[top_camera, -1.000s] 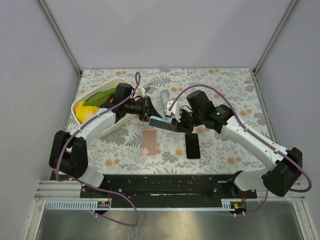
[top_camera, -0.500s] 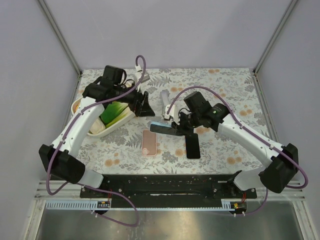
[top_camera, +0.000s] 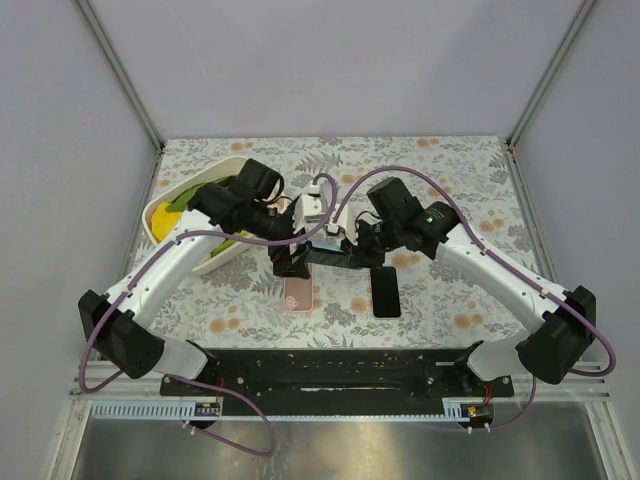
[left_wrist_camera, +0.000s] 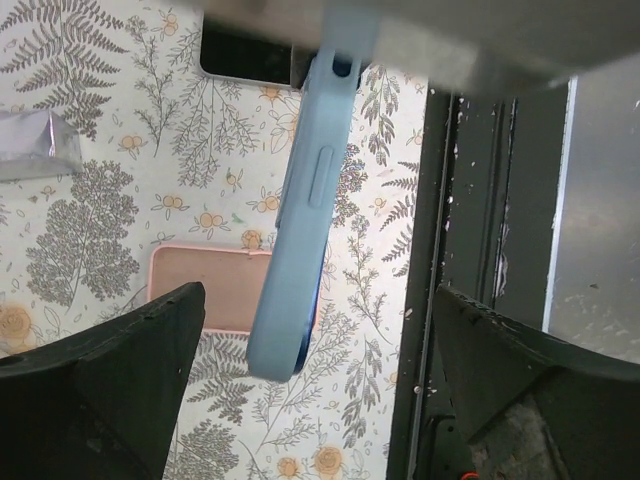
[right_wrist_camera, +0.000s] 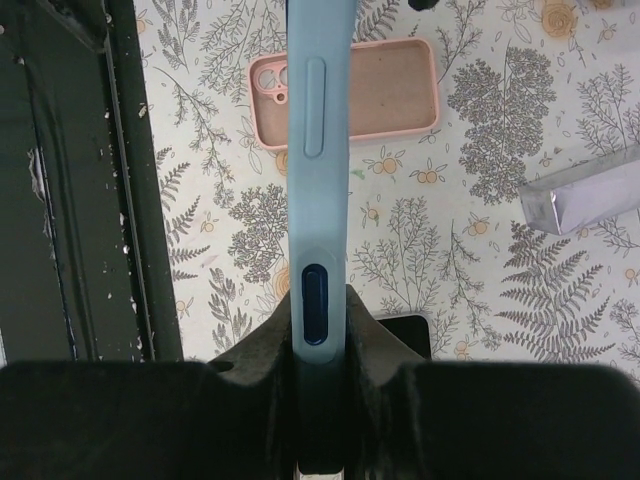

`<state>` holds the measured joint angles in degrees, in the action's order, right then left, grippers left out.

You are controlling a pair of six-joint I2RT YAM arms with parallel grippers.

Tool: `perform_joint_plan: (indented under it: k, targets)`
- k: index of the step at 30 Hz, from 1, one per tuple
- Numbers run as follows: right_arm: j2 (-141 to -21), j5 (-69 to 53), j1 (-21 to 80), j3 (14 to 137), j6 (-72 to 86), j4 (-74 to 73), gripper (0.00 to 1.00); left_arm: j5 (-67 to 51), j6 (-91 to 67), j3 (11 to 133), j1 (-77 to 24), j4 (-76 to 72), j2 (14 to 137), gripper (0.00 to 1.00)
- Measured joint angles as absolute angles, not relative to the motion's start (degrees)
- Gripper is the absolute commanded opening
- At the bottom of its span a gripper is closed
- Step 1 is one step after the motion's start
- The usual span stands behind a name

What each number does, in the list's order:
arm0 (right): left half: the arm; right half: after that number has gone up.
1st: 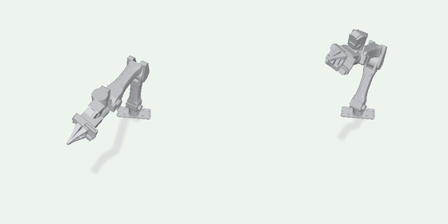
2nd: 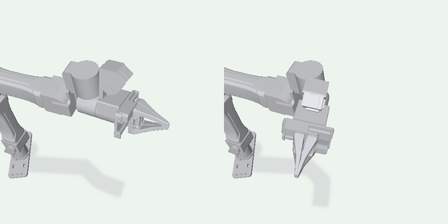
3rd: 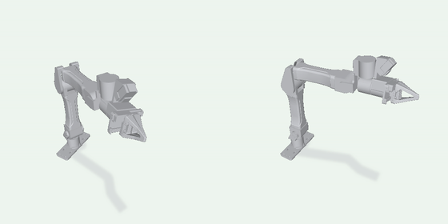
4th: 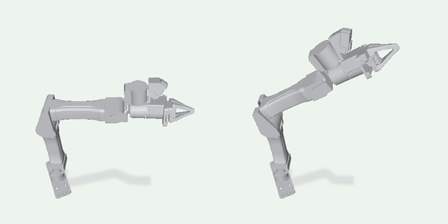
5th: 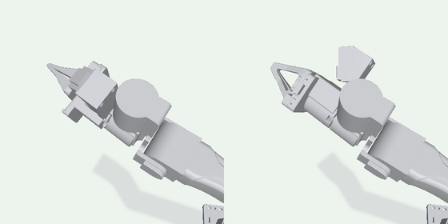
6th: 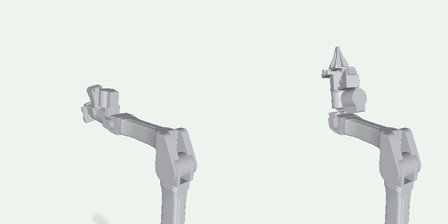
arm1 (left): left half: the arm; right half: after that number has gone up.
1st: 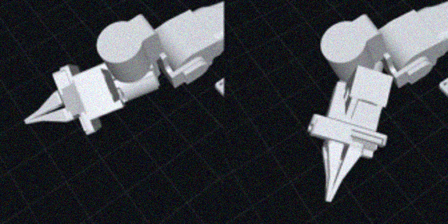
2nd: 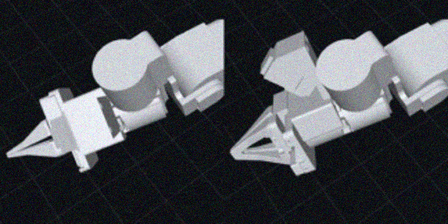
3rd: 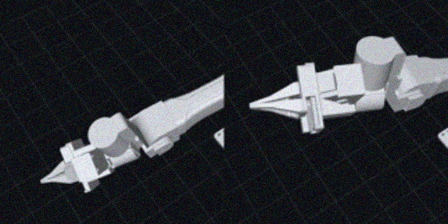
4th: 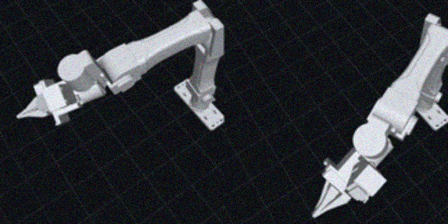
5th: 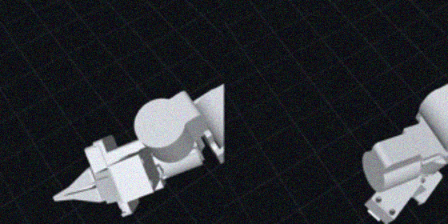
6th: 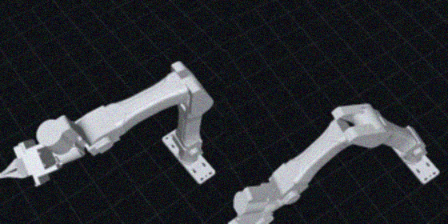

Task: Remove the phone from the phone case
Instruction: Remove the phone case from the phone.

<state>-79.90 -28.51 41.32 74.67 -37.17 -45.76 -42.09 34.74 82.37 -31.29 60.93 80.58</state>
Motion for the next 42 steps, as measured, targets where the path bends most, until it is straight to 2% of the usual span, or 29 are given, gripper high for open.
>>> perform_joint_plan:
  k: [3,5,9,10,11,13,15,18,21,22,23,26,33,42]
  targets:
    - [-79.90,-29.15,41.32,74.72,-36.73,-45.91,0.00,-41.34,36.07,82.19,-32.95,59.81,80.60,0.87]
    - [-79.90,-29.69,41.32,74.72,-36.36,-45.91,0.00,-41.54,36.47,81.73,-33.15,58.65,80.60,0.67]
    - [-79.90,-29.63,41.32,74.61,-35.35,-46.13,0.00,-42.57,37.10,79.35,-33.06,56.03,80.60,0.39]
    - [-79.90,-29.65,41.32,74.52,-35.16,-46.37,0.00,-42.83,37.19,78.98,-33.06,55.66,80.60,0.23]
    - [-79.90,-29.65,41.32,74.46,-34.94,-46.48,0.00,-43.16,37.26,78.59,-33.06,55.27,80.60,0.11]
    - [-79.88,-30.04,41.30,74.28,-34.61,-46.68,0.00,-43.81,38.39,77.82,-32.88,54.39,80.58,0.00]
    - [-79.88,-30.81,40.99,74.02,-34.63,-47.09,0.02,-45.01,39.64,77.06,-32.95,54.26,80.40,0.00]
    - [-79.88,-31.46,40.73,73.54,-33.71,-47.03,0.15,-46.00,39.35,76.29,-32.36,53.89,80.34,0.00]
    - [-79.88,-33.08,39.86,73.12,-31.94,-45.43,0.36,-49.12,38.30,75.81,-30.22,53.01,80.34,0.00]
    - [-79.88,-34.13,39.18,73.06,-30.89,-44.05,0.54,-50.65,37.65,75.59,-28.88,52.75,80.34,0.00]
    - [-79.85,-34.63,38.46,73.06,-29.87,-42.59,0.66,-52.42,36.58,75.35,-27.22,52.53,80.34,0.00]
    - [-79.24,-35.88,35.20,72.99,-26.24,-37.80,0.77,-55.70,31.62,74.67,-21.80,50.28,79.94,0.00]
    - [-76.18,-38.70,30.00,71.02,-17.26,-27.90,0.86,-58.54,15.29,66.50,-16.84,34.41,72.62,0.00]
    - [-75.59,-45.25,24.40,66.63,0.71,-7.53,0.87,-61.17,-21.30,59.27,-13.02,-1.80,69.58,0.00]
